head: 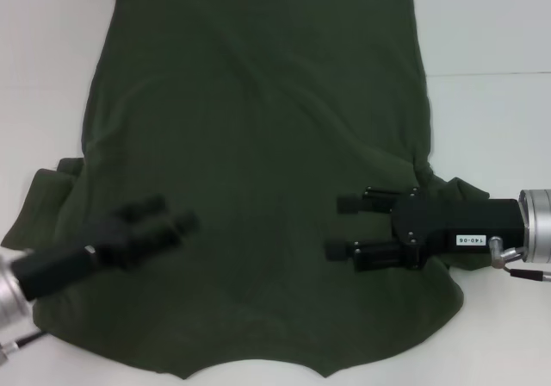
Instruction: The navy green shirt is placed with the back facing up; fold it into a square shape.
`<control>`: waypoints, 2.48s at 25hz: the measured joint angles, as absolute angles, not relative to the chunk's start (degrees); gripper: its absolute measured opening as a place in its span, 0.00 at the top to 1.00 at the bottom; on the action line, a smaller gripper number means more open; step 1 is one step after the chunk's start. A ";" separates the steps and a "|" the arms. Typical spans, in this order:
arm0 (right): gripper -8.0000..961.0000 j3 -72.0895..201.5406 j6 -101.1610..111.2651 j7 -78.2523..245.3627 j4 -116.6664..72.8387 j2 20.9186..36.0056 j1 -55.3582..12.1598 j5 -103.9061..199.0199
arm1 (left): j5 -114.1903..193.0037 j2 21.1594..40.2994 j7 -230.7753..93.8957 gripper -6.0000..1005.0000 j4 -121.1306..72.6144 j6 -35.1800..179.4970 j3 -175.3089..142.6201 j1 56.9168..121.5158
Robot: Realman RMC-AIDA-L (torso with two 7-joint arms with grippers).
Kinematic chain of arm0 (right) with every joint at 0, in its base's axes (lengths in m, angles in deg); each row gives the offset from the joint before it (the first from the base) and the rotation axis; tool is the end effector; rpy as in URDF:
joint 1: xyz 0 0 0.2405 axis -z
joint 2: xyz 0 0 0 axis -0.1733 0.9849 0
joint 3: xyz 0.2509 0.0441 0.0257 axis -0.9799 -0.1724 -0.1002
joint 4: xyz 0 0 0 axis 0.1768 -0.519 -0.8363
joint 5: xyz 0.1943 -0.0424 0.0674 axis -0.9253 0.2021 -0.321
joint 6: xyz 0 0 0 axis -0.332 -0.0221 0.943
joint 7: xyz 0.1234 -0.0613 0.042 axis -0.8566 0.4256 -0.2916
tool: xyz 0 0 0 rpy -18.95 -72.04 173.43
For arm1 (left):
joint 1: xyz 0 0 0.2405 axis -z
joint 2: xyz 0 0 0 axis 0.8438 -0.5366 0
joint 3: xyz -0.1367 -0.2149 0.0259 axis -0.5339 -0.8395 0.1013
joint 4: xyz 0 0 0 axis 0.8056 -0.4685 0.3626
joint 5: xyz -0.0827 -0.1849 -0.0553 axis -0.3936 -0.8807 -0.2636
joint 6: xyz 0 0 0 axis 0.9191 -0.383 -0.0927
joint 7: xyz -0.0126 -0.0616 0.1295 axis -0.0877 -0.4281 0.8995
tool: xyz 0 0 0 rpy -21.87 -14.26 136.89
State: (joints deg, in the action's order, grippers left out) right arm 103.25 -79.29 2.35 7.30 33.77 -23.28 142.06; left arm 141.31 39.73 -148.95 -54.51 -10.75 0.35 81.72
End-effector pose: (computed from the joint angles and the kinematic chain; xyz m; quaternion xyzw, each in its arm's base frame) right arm 0.2347 0.3275 -0.0153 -0.9317 0.2335 0.2753 0.0411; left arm -0.2953 0.2914 -0.0118 -0.8362 -0.3632 -0.3672 0.1846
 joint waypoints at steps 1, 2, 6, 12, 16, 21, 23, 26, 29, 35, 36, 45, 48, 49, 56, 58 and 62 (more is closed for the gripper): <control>0.02 103.25 -79.29 2.32 7.30 33.93 -23.31 142.04 | 140.95 39.74 -149.90 0.10 -54.45 -9.72 -1.21 81.72; 0.02 103.23 -79.21 2.16 7.30 34.05 -23.35 142.03 | 140.60 39.67 -151.35 0.10 -54.46 -8.28 -3.36 81.71; 0.02 103.16 -78.77 1.06 7.30 34.41 -23.57 141.82 | 140.36 38.98 -155.07 0.10 -54.62 -3.92 -9.28 81.65; 0.02 102.99 -78.28 0.76 7.23 34.97 -23.61 141.18 | 139.96 38.41 -157.21 0.10 -54.69 4.72 -12.74 81.89; 0.02 102.58 -77.86 0.42 6.45 35.09 -23.72 141.10 | 139.73 38.05 -157.11 0.10 -54.70 12.02 -12.63 82.97; 0.02 102.20 -77.78 -0.02 5.70 35.18 -23.52 140.81 | 139.73 37.95 -155.76 0.10 -54.48 17.17 -12.32 84.17; 0.02 102.09 -77.78 -0.44 5.64 35.19 -23.33 140.66 | 139.76 38.06 -154.82 0.10 -54.37 19.31 -12.22 84.84; 0.02 101.77 -77.78 -0.73 5.24 35.20 -23.21 140.61 | 140.10 38.23 -153.56 0.10 -54.08 21.97 -11.83 85.61; 0.02 101.66 -77.80 -0.74 5.10 35.19 -23.20 140.60 | 140.13 38.25 -152.13 0.10 -53.17 24.09 -10.81 85.93; 0.02 101.66 -77.70 -0.74 5.10 35.19 -23.23 140.60 | 140.25 38.38 -150.44 0.10 -51.45 27.73 -8.57 86.09; 0.02 101.66 -77.69 -0.73 5.10 35.19 -23.23 140.60 | 140.26 38.43 -150.22 0.10 -51.34 27.94 -8.43 86.05; 0.02 101.67 -77.69 -0.73 5.10 35.20 -23.33 140.60 | 140.27 38.56 -149.15 0.10 -50.97 28.22 -8.20 85.77; 0.02 101.67 -77.69 -0.73 5.10 35.19 -23.31 140.60 | 140.27 38.55 -148.80 0.10 -50.97 28.24 -8.19 85.64; 0.02 101.67 -77.69 -0.73 5.10 35.19 -23.29 140.60 | 140.27 38.56 -148.80 0.10 -51.02 28.25 -8.20 85.61; 0.02 101.67 -77.69 -0.73 5.10 35.19 -23.25 140.60 | 140.27 38.47 -148.77 0.10 -51.93 28.03 -8.04 85.81; 0.02 101.67 -77.69 -0.73 5.10 35.19 -23.24 140.60 | 140.27 38.44 -148.48 0.10 -51.82 28.29 -7.90 85.93; 0.02 101.67 -77.69 -0.73 5.10 35.19 -23.30 140.56 | 140.27 38.42 -147.35 0.10 -51.29 28.83 -7.81 86.39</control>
